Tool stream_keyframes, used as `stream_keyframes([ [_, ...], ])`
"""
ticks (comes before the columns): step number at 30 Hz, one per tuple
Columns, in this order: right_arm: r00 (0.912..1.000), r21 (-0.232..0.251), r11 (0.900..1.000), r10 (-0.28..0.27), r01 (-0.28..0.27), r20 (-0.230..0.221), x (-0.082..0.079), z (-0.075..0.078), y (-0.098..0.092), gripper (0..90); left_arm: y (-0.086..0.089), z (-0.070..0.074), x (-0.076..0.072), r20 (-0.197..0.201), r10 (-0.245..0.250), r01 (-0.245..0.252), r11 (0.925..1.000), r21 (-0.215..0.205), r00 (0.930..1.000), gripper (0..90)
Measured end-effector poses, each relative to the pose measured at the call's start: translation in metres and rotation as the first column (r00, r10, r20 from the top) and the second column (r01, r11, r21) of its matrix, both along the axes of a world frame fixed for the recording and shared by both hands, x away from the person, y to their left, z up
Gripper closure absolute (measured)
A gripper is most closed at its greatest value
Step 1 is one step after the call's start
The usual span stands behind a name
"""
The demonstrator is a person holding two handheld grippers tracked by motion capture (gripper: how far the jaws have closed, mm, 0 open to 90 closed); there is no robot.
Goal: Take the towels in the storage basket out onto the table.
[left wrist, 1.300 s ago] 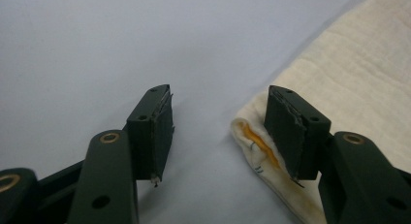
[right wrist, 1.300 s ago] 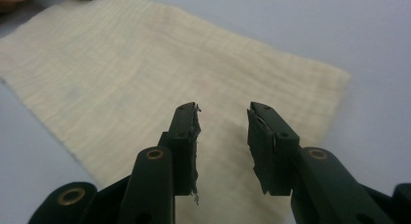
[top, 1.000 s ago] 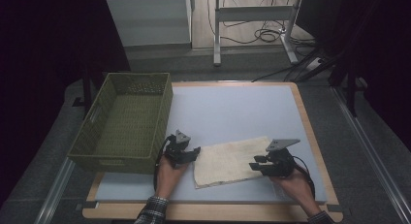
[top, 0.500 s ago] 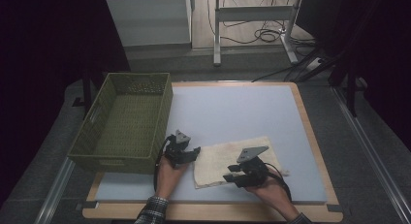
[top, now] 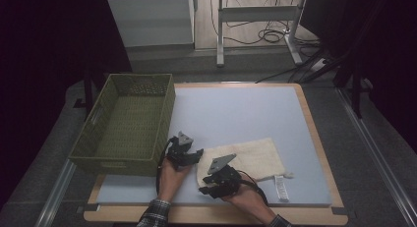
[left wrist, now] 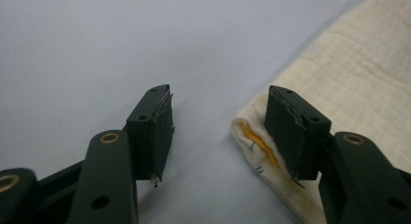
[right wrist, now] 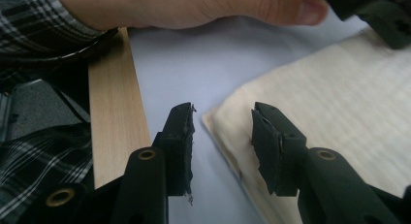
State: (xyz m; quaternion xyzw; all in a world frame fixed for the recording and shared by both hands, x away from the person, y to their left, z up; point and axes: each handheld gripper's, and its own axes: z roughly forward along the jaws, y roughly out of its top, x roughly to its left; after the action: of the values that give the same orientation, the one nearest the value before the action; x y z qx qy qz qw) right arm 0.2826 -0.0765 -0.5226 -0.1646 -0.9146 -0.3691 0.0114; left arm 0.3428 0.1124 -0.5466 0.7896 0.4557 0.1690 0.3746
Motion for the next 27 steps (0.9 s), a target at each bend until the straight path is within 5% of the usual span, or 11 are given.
stream_keyframes([
  [4,0.9997,-0.028,1.000,0.002,-0.001,0.023,0.000,-0.005,0.010,54.5,0.000,0.000,0.000,0.000,0.000,0.000,1.0000,0.000,1.0000,43.4],
  [10,0.9853,-0.075,0.997,0.004,0.009,0.171,-0.013,-0.008,0.017,68.8,-0.001,0.000,-0.001,0.001,-0.001,0.001,1.0000,0.008,1.0000,43.5],
  [16,0.9902,-0.074,0.997,-0.010,0.020,0.139,-0.011,-0.006,0.016,84.5,-0.003,0.001,-0.003,0.002,-0.006,0.006,1.0000,0.007,1.0000,49.4],
  [22,0.9977,-0.040,0.999,-0.018,0.021,0.065,-0.006,-0.006,0.011,85.4,-0.007,0.002,-0.006,-0.029,-0.052,0.050,0.9969,-0.060,0.9982,85.3],
  [27,0.9989,-0.013,1.000,-0.008,0.009,0.047,-0.007,-0.002,0.008,85.3,-0.005,0.008,-0.009,-0.022,-0.062,0.060,0.9951,-0.079,0.9978,87.0],
])
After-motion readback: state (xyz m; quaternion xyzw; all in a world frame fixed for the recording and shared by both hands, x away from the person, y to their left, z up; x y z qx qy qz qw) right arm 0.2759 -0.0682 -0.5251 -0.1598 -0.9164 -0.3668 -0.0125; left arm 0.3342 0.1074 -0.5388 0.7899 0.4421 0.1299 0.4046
